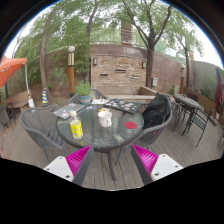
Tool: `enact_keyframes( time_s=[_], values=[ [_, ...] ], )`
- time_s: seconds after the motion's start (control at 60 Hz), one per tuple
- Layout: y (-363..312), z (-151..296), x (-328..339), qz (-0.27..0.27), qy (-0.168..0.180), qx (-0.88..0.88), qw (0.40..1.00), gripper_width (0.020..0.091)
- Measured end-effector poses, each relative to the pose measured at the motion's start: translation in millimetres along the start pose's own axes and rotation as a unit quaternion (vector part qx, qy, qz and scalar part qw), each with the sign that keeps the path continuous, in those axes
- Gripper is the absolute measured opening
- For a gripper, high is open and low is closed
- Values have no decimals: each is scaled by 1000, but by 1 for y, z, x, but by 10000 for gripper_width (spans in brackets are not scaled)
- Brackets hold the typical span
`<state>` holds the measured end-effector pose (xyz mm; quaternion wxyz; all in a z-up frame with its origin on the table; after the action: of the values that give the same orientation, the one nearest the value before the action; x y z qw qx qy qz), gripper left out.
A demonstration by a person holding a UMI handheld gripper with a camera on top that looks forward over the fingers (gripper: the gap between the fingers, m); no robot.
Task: Pour water
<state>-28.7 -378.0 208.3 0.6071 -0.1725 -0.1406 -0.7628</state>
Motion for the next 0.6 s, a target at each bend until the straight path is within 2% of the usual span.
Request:
enact_keyframes(
  time_s=[0.133, 0.233, 0.367, 0.483, 0.6],
  values=[
    [22, -5, 1, -25, 4, -15, 1000, 852],
    [-32, -1, -6, -35, 7, -14, 999, 853],
    [-93, 5, -21, -25, 57, -10, 998, 852],
    [-135, -14, -65, -2, 68, -38, 997, 850],
    [-171, -22, -128, 18, 94, -33, 995, 852]
  ],
)
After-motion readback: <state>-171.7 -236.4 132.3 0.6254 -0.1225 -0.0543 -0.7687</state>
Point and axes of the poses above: the point between the fingertips, and its own axes, seen from behind it with the camera up: y to the right, z up, x backward, against the way the camera looks, the point moved 4 cm from there along x, backward, against the way the camera looks, and after that the axes turned 2 degrees about -x, right-handed, at the moved point
